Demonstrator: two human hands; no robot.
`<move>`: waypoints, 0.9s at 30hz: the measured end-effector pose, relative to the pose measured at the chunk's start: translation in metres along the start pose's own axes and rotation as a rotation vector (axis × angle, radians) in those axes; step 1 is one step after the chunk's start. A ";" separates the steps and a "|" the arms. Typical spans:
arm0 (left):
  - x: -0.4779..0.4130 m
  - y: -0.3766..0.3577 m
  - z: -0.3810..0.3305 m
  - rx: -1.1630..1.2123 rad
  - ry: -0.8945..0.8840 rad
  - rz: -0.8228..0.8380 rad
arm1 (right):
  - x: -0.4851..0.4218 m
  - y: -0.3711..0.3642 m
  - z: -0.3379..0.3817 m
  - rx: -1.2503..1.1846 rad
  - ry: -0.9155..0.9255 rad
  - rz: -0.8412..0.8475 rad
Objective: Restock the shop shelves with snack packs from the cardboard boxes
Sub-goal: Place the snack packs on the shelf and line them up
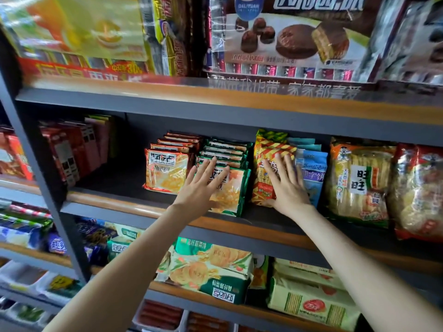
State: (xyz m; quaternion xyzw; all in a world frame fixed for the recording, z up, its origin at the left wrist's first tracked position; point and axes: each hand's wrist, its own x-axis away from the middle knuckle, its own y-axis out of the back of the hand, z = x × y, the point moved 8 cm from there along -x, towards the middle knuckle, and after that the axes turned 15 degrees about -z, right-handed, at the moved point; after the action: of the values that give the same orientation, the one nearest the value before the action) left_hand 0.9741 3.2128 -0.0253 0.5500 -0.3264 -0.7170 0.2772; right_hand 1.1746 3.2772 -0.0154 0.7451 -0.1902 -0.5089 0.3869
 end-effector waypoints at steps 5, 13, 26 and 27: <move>0.004 0.009 -0.002 0.058 0.012 -0.024 | -0.005 0.003 0.000 -0.042 -0.023 0.086; 0.124 0.024 0.032 0.364 0.283 -0.395 | 0.056 0.086 0.126 -0.474 0.141 -0.582; 0.509 -0.091 0.187 0.262 0.737 0.257 | 0.200 -0.087 0.480 -0.766 0.408 0.167; 0.539 -0.103 0.193 0.264 0.752 0.309 | 0.215 -0.106 0.503 -0.756 0.423 0.219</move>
State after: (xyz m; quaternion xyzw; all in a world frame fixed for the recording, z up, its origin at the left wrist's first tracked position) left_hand 0.6526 2.9023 -0.3975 0.7486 -0.3703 -0.3684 0.4084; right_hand 0.7955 3.0052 -0.3200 0.6145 0.0149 -0.3352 0.7140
